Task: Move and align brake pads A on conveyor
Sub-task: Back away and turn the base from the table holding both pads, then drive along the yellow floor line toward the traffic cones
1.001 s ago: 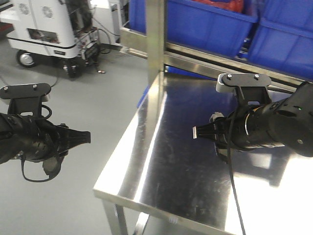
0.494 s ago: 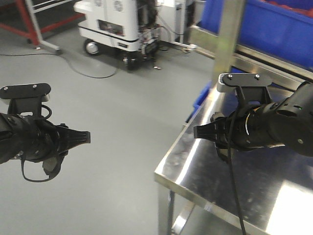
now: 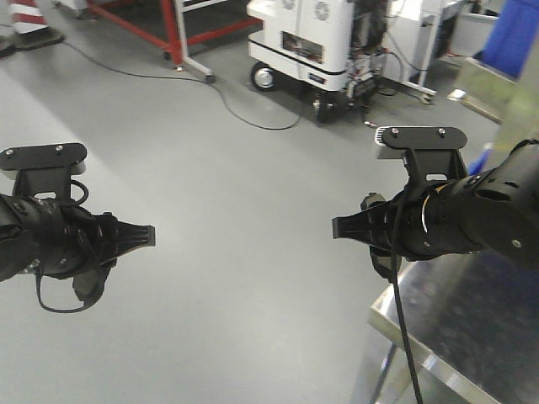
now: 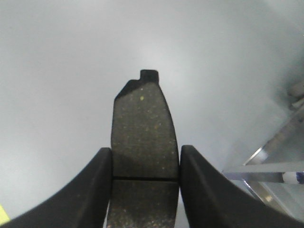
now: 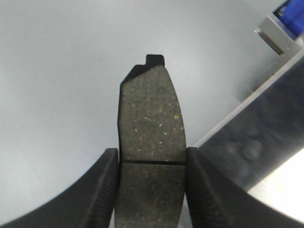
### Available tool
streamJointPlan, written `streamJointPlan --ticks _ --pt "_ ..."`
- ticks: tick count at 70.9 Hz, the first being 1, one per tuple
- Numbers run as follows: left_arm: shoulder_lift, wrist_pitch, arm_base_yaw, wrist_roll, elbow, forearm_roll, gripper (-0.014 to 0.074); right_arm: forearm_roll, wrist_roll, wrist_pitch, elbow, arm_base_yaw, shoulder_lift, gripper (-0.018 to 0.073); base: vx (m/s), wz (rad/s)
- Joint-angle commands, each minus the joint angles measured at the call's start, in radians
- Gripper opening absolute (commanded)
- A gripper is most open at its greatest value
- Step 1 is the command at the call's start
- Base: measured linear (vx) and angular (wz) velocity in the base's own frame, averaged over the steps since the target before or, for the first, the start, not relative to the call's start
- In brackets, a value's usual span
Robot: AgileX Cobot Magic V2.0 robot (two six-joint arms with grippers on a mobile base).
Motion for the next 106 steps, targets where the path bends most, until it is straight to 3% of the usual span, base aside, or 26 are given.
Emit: streamJointPlan --ticks 1,106 --pt "-0.034 -0.036 -0.005 -0.002 -0.026 0.026 0.0104 -0.030 -0.001 -0.050 -0.028 -0.001 -0.037 -0.0006 0.03 0.43" --pt "-0.034 -0.036 -0.005 -0.002 -0.026 0.026 0.0104 -0.030 -0.001 -0.050 -0.028 -0.001 -0.037 -0.0006 0.07 0.44"
